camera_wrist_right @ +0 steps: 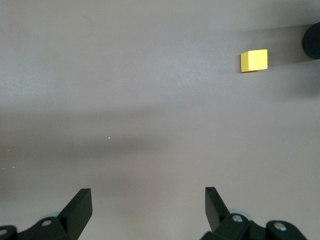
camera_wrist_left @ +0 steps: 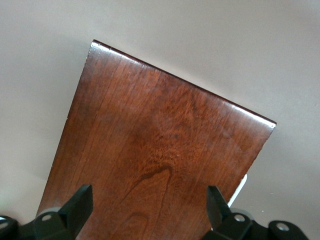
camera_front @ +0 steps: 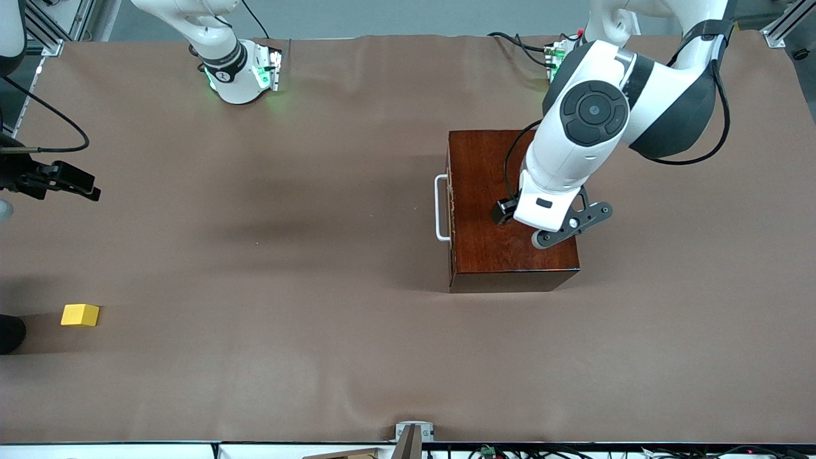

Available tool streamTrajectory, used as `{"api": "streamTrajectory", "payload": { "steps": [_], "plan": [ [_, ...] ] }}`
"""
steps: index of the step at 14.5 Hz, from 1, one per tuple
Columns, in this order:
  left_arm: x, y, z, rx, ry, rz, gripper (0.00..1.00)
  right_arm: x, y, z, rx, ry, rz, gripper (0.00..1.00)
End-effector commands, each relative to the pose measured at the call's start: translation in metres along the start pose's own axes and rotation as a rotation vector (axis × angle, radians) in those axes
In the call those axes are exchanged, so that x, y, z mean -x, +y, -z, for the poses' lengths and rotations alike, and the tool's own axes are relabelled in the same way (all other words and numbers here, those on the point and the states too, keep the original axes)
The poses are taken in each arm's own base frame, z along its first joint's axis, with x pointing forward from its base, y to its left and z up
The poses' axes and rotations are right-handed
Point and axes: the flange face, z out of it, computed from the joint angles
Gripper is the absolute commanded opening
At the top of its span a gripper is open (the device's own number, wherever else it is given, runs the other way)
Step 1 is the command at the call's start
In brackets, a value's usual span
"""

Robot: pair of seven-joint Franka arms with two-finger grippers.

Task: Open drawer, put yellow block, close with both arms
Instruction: 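Move the left gripper over the wooden box toward the drawer handle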

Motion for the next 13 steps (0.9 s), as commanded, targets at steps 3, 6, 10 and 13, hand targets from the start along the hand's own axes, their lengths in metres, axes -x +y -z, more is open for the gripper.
{"api": "streamTrajectory", "payload": {
  "steps": [3,6,10,13],
  "plan": [
    [0.003,0.007,0.003,0.009,0.001,0.022,1.0,0.005,-0.004,0.007,-0.004,0.013,-0.013,1.0],
    [0.006,0.016,-0.001,0.025,0.01,0.069,1.0,0.005,-0.004,0.006,-0.004,0.011,-0.013,1.0],
    [0.019,0.033,-0.008,0.042,0.018,0.145,1.0,0.005,-0.004,0.006,-0.004,0.011,-0.013,1.0],
    [0.042,0.05,-0.008,0.057,0.024,0.213,1.0,0.005,-0.004,0.005,-0.004,0.01,-0.013,1.0]
  ]
}}
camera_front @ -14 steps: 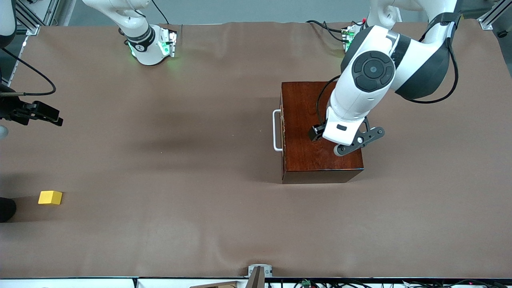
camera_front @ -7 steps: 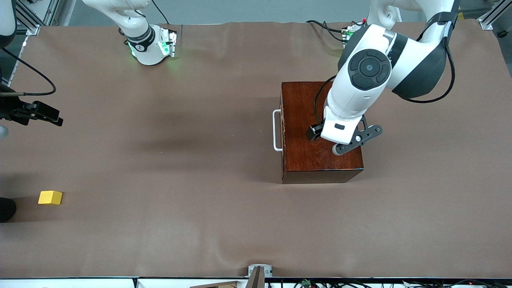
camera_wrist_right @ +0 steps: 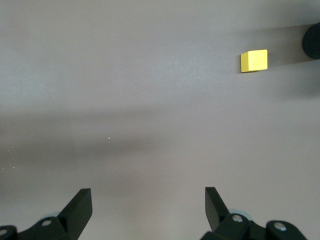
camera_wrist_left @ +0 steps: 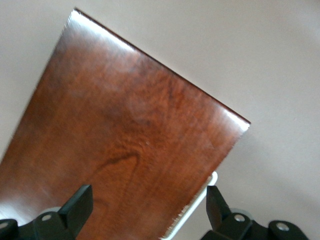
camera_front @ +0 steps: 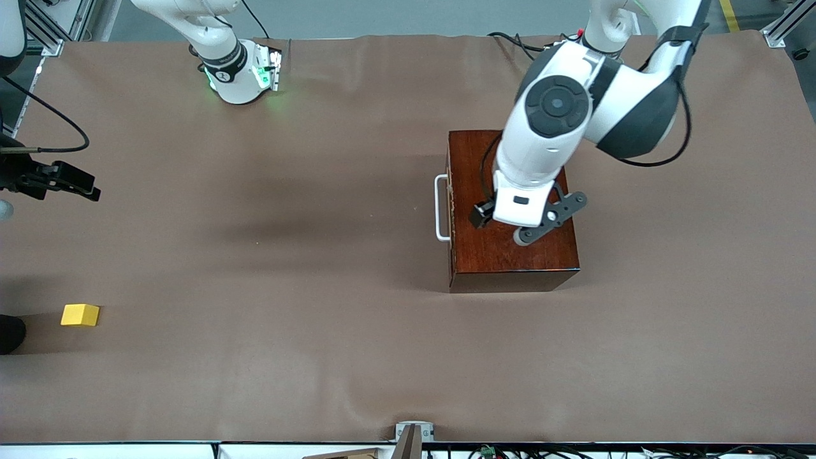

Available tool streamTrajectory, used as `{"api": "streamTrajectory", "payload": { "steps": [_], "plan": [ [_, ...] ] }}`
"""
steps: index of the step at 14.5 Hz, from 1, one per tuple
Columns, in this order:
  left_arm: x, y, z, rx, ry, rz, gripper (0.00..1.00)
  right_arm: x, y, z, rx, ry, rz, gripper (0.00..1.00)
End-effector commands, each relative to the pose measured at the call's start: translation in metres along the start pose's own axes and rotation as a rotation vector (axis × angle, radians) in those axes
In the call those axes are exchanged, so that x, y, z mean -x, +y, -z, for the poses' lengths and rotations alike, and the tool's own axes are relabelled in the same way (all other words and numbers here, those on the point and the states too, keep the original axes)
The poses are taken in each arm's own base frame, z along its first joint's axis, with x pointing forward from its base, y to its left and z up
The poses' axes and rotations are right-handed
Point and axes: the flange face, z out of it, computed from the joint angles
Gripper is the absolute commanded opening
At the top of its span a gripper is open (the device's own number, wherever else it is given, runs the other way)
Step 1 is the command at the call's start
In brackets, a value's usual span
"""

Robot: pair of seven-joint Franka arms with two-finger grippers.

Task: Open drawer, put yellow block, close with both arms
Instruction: 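Lower the left gripper beside the box to the white drawer handle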

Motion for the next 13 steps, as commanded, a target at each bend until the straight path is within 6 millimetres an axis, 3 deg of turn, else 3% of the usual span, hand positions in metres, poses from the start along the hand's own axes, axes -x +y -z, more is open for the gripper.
{"api": "streamTrajectory", "payload": {
  "steps": [1,8,13],
  "plan": [
    [0.025,0.016,0.002,0.016,0.002,0.063,1.0,0.005,-0.004,0.005,-0.004,0.009,-0.013,1.0],
    [0.092,0.043,-0.013,0.014,0.005,0.197,1.0,0.005,-0.003,0.005,-0.004,0.009,-0.014,1.0],
    [0.101,0.059,-0.01,0.124,0.004,0.335,1.0,0.005,-0.004,0.004,-0.004,0.006,-0.013,1.0]
  ]
}}
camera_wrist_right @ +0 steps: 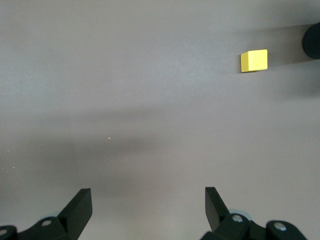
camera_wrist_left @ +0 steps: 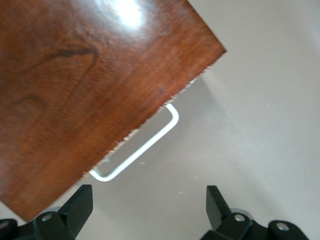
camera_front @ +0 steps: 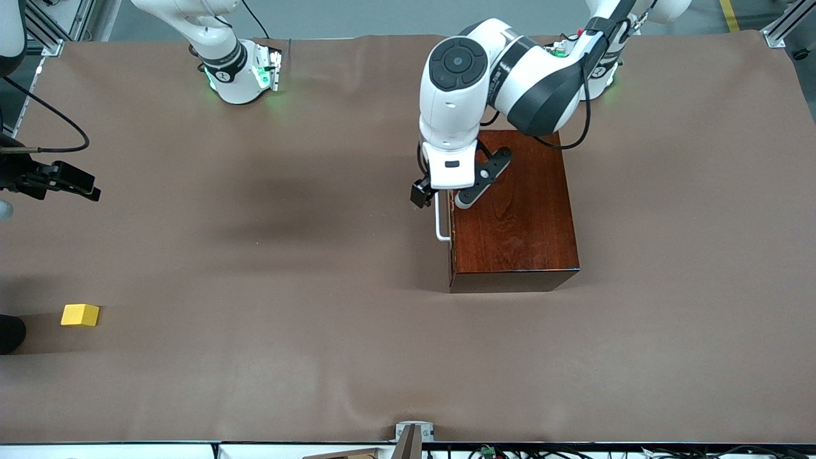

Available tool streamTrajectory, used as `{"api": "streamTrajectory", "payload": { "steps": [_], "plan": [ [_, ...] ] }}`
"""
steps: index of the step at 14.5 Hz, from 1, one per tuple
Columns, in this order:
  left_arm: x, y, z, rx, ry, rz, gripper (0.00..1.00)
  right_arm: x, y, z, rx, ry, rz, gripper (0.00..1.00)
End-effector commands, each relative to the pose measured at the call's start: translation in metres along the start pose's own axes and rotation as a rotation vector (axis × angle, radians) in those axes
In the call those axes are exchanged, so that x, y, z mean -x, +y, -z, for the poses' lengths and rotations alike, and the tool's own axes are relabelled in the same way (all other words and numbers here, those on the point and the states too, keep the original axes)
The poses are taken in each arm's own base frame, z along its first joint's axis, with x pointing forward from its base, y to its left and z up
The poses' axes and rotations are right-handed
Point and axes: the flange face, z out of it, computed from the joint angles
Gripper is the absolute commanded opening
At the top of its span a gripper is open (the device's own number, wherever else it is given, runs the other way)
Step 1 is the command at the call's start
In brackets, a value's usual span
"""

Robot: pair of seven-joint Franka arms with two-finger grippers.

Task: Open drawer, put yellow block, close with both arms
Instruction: 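Lower the left gripper beside the box to the white drawer handle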

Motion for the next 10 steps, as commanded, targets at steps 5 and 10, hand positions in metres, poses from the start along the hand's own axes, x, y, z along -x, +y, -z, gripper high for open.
{"api": "streamTrajectory", "payload": {
  "steps": [5,10],
  "plan": [
    [0.022,0.024,-0.009,0.065,-0.026,0.208,1.0,0.005,-0.004,0.004,-0.004,0.005,-0.012,1.0],
    [0.06,0.038,-0.042,0.087,-0.046,0.29,1.0,0.005,-0.002,0.004,-0.004,0.005,-0.015,1.0]
  ]
}}
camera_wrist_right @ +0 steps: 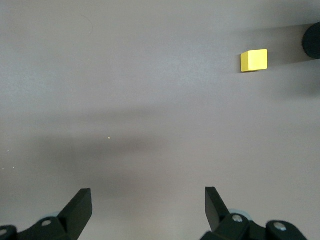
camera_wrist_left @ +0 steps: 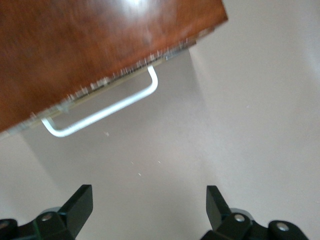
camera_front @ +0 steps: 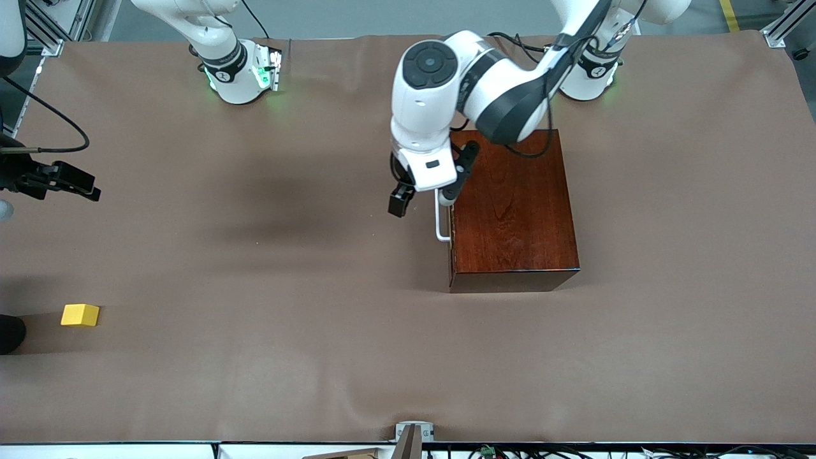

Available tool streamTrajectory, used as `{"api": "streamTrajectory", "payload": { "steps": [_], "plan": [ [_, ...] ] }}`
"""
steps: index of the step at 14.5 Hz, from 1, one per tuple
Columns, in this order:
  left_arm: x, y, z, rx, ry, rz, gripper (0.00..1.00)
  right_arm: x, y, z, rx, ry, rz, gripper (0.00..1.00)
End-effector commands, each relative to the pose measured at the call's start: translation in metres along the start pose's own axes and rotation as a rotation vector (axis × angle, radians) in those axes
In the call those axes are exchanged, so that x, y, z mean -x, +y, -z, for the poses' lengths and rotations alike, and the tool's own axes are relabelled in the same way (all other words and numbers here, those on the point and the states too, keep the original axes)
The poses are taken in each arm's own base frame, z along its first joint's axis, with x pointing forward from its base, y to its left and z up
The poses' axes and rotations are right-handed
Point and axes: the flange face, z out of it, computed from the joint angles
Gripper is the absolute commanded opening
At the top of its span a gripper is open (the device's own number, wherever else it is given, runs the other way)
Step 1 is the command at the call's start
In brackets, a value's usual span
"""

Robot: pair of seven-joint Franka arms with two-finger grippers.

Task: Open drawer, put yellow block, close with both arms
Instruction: 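Lower the left gripper beside the box to the white drawer handle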

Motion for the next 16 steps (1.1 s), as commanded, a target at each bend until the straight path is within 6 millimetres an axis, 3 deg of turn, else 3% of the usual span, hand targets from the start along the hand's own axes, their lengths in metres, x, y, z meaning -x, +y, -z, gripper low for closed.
{"api": "streamTrajectory", "payload": {
  "steps": [1,3,6,10,13,16],
  "plan": [
    [0.016,0.006,-0.027,-0.003,-0.009,0.029,1.0,0.005,-0.002,0.004,-0.004,0.005,-0.014,1.0],
    [0.022,0.002,-0.047,-0.03,0.008,0.082,1.0,0.005,-0.003,0.004,-0.004,0.005,-0.012,1.0],
    [0.019,-0.001,-0.052,-0.043,0.042,0.152,1.0,0.005,-0.003,0.004,-0.004,0.005,-0.012,1.0],
    [0.031,-0.01,-0.072,0.004,0.208,-0.03,1.0,0.005,-0.003,0.003,-0.004,0.004,-0.012,1.0],
    [0.032,-0.011,-0.074,-0.011,0.213,-0.182,1.0,0.005,-0.002,0.003,-0.004,0.004,-0.014,1.0],
    [0.031,-0.012,-0.09,-0.042,0.218,-0.272,1.0,0.005,-0.003,0.002,-0.004,0.002,-0.012,1.0]
  ]
}}
